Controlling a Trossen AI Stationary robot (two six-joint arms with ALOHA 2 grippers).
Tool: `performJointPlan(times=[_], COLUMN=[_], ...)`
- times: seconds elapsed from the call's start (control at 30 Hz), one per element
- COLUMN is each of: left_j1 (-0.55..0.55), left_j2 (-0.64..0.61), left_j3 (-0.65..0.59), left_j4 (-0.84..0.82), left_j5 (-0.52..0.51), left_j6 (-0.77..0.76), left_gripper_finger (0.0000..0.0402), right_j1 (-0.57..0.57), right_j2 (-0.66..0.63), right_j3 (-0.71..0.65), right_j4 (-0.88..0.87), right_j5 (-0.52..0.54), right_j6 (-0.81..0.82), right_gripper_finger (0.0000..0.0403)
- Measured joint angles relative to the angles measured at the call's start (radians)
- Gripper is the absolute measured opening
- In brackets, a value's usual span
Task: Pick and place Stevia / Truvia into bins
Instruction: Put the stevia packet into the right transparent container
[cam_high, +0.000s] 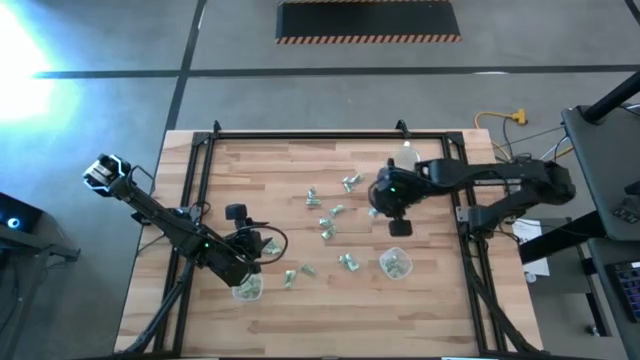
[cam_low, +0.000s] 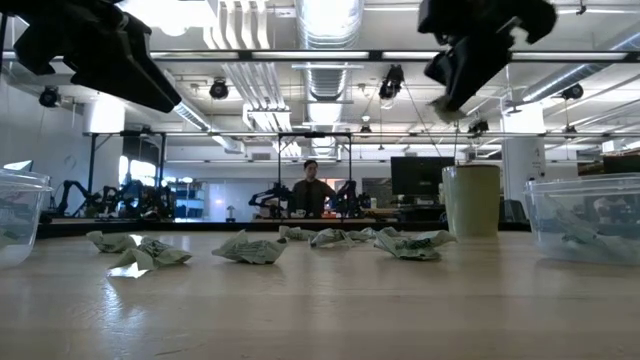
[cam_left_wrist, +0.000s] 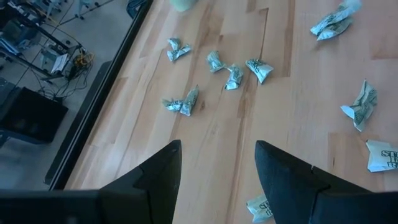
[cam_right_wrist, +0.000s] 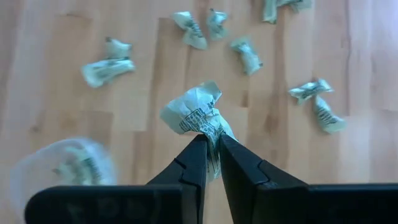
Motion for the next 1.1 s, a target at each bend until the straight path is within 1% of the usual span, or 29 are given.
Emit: performJointPlan(times=[0.17,0.37,0.53,0.7,0.97,1.1], left_j1=[0.000,0.000,0.000,0.000,0.000,0.000], left_j2=[0.000,0.000,0.000,0.000,0.000,0.000], left_j3=[0.000,0.000,0.000,0.000,0.000,0.000], left_j4=[0.003,0.020,0.019,0.023,0.023,0.023], left_j5=[0.000,0.001,0.001,0.002,0.005,0.005], left_j6=[0.000,0.008,0.008,0.008,0.008,0.008], left_gripper_finger=[0.0187,0.0187,0.0187,0.0187,0.0187,0.0187], right_j1=[0.074,0.163,0.239,0.319,0.425,0.454], right_j2=[-0.079,-0.132,-0.134,-0.133,-0.133,-0.133], right_j3=[-0.077,-0.173,-0.219,-0.258,-0.325,-0.346], right_j4=[-0.004,-0.004,-0.003,0.040,0.196,0.227], right_j5=[0.003,0.008,0.009,0.009,0.009,0.011], right_j6=[0.105,0.248,0.357,0.447,0.545,0.574], right_gripper_finger=[0.0036,0.0036,0.0036,0.0036,0.0036,0.0036])
